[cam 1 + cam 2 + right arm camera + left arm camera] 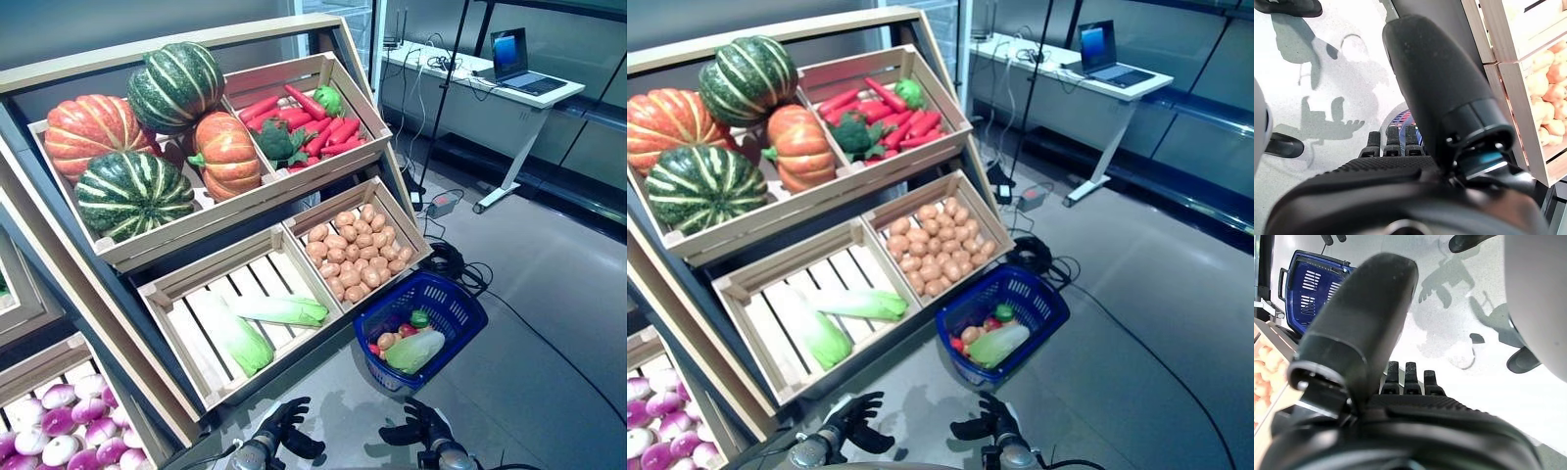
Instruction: Put vegetables into the basket
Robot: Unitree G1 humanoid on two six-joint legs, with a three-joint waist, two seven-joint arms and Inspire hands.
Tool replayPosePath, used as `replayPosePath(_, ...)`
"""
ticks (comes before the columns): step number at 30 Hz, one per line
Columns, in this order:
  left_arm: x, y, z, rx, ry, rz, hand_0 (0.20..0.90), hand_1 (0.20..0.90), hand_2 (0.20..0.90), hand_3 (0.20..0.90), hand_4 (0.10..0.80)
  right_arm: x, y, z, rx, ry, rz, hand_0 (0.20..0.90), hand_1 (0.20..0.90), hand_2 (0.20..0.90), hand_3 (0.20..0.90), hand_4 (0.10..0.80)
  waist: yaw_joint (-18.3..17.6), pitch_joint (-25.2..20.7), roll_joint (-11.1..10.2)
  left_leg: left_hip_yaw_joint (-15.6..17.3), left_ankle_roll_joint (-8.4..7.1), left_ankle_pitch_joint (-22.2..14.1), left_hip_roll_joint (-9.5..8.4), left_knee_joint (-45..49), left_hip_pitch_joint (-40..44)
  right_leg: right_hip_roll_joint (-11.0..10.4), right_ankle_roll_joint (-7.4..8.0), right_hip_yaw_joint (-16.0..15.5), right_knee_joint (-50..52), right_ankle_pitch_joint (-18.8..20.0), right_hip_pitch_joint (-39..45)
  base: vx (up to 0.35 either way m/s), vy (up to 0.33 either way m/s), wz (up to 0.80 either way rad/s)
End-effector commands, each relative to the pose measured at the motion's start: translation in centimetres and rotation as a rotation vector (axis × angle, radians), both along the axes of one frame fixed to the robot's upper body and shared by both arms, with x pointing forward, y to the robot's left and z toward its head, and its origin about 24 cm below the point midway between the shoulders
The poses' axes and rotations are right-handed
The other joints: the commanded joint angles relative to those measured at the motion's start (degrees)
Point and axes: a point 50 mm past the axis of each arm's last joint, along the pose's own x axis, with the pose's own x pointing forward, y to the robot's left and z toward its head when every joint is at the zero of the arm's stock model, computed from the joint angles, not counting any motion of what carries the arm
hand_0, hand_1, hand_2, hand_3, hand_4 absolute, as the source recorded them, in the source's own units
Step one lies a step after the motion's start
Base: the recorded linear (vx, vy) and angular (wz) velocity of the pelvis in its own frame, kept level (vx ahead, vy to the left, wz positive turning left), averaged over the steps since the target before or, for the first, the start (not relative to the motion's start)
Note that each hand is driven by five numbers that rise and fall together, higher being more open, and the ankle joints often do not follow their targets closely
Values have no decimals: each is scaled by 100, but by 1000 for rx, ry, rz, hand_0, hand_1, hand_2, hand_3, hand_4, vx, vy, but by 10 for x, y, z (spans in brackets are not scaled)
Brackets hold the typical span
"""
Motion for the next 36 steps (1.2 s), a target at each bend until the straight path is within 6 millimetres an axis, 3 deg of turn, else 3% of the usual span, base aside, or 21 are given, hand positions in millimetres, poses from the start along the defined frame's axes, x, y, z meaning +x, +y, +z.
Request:
replayPosePath(1, 42, -20, 16, -32, -161, -76, 900, 900, 900, 900, 800, 40, 13, 13, 47, -118, -2, 900, 900, 900, 900, 800, 23, 224, 9, -186, 193, -305, -88, -8, 81, 88, -494, 135, 80, 127, -133, 0, 0, 0)
replayPosePath(14, 43, -24, 17, -45, -167, -110, 900, 900, 900, 900, 800, 40, 14, 13, 46, -112, -2, 900, 900, 900, 900, 800, 25, 214, -7, -170, 190, -310, -65, -8, 80, 112, -507, 153, 69, 118, -144, 0, 0, 0)
replayPosePath(21, 55, -31, 30, -54, -310, -191, 900, 900, 900, 900, 800, 41, 14, 13, 41, -114, 5, 900, 900, 900, 900, 800, 8, 236, -1, -157, 182, -300, -57, -8, 61, 119, -509, 177, 57, 127, -165, 0, 0, 0)
replayPosePath(26, 80, -31, 60, -38, -577, -181, 900, 900, 900, 900, 800, 42, 11, 15, 37, -118, 15, 900, 900, 900, 900, 800, -5, 275, 8, -146, 155, -294, -61, -8, 44, 127, -516, 194, 59, 122, -183, 0, 0, 0)
replayPosePath(30, 105, -21, 97, -61, -817, -44, 900, 900, 900, 900, 800, 41, 5, 17, 46, -129, -15, 900, 900, 900, 900, 800, 17, 362, 12, -135, 144, -288, -63, -8, 28, 128, -529, 162, 51, 122, -176, 0, 0, 0)
replayPosePath(36, 118, 3, 130, -77, -1007, 213, 900, 900, 900, 900, 800, 45, 0, 25, 69, -208, -78, 900, 900, 900, 900, 800, 81, 428, -7, -154, 147, -288, -66, -8, 16, 138, -556, 71, 27, 128, -131, 57, -14, 0)
